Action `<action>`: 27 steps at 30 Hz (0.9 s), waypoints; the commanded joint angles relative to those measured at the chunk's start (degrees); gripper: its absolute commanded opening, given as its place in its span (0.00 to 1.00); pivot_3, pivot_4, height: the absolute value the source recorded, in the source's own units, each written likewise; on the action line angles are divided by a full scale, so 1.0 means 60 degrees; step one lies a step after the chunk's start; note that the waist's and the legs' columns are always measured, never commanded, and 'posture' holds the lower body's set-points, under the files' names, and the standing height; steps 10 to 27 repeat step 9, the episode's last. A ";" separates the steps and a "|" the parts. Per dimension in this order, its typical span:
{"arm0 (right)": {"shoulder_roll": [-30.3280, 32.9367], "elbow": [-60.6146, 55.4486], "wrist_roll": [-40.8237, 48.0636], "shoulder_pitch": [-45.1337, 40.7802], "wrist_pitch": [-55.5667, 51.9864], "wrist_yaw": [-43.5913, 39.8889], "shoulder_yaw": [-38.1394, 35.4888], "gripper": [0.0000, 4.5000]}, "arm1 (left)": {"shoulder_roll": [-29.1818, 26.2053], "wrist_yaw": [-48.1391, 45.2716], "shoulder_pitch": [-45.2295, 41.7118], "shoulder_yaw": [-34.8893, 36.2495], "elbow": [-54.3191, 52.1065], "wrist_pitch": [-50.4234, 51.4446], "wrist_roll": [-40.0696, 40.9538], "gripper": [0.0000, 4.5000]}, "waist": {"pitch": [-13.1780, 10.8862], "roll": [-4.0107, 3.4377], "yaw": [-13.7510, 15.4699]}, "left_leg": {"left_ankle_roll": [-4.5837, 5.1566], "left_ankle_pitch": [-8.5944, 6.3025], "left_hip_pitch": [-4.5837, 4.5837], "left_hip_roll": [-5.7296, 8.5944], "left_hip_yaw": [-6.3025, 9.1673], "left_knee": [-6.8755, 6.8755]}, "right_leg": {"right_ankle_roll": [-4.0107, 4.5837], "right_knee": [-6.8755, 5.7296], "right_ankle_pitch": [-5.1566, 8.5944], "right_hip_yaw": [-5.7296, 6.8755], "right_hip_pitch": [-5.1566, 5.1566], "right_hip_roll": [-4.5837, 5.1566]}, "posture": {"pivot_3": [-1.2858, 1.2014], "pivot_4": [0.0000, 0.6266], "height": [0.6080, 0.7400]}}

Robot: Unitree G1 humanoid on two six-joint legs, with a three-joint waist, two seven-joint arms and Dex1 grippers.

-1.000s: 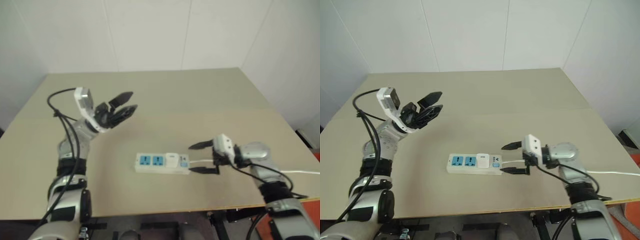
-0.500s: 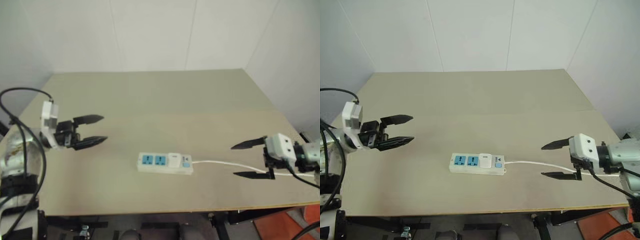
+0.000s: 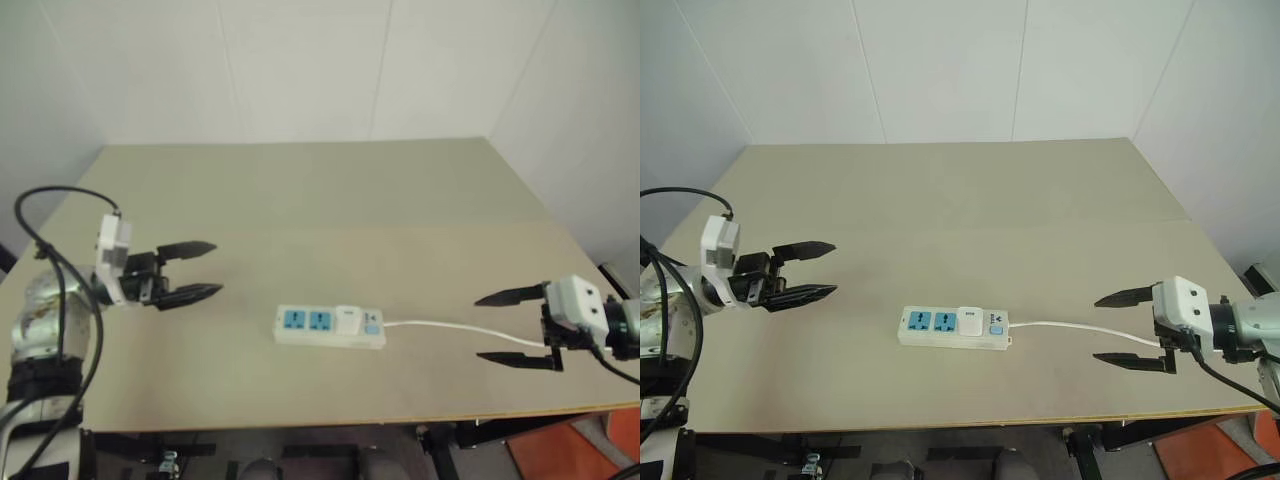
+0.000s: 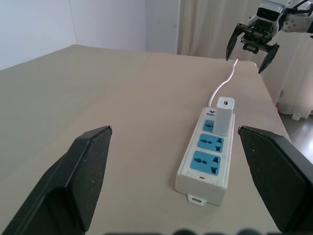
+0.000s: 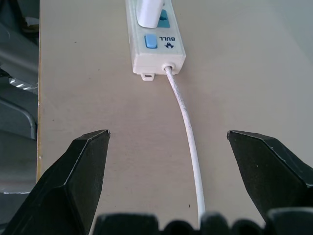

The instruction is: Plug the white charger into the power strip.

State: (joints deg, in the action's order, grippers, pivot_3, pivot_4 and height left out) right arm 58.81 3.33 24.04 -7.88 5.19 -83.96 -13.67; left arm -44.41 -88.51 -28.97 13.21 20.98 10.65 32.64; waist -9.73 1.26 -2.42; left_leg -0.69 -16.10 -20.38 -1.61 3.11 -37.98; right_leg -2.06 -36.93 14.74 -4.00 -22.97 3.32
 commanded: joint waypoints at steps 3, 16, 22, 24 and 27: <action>-0.0045 -0.0713 0.0303 0.0250 -0.0227 0.0402 -0.0461 1.00 | -0.0008 -0.0240 -0.0388 -0.0080 0.0246 -0.0371 -0.0151 1.00 | 0.0000 0.0001 0.0009 | 0.0000 0.0000 0.0000 0.0000 0.0000 0.0000 | 0.0000 0.0001 0.0000 0.0000 0.0002 0.0000 | 0.52 0.24 1.00; -0.0126 -0.1221 0.0392 0.0794 -0.0322 0.0798 -0.0724 1.00 | -0.0041 -0.0569 -0.0877 -0.0240 0.0854 -0.0409 -0.0303 1.00 | 0.0000 0.0001 0.0016 | 0.0000 0.0000 -0.0002 0.0002 -0.0001 0.0000 | 0.0000 0.0003 0.0000 0.0001 0.0002 0.0001 | 0.52 0.24 1.00; -0.0126 -0.1221 0.0392 0.0794 -0.0322 0.0798 -0.0724 1.00 | -0.0041 -0.0569 -0.0877 -0.0240 0.0854 -0.0409 -0.0303 1.00 | 0.0000 0.0001 0.0016 | 0.0000 0.0000 -0.0002 0.0002 -0.0001 0.0000 | 0.0000 0.0003 0.0000 0.0001 0.0002 0.0001 | 0.52 0.24 1.00; -0.0126 -0.1221 0.0392 0.0794 -0.0322 0.0798 -0.0724 1.00 | -0.0041 -0.0569 -0.0877 -0.0240 0.0854 -0.0409 -0.0303 1.00 | 0.0000 0.0001 0.0016 | 0.0000 0.0000 -0.0002 0.0002 -0.0001 0.0000 | 0.0000 0.0003 0.0000 0.0001 0.0002 0.0001 | 0.52 0.24 1.00; -0.0126 -0.1221 0.0392 0.0794 -0.0322 0.0798 -0.0724 1.00 | -0.0041 -0.0569 -0.0877 -0.0240 0.0854 -0.0409 -0.0303 1.00 | 0.0000 0.0001 0.0016 | 0.0000 0.0000 -0.0002 0.0002 -0.0001 0.0000 | 0.0000 0.0003 0.0000 0.0001 0.0002 0.0001 | 0.52 0.24 1.00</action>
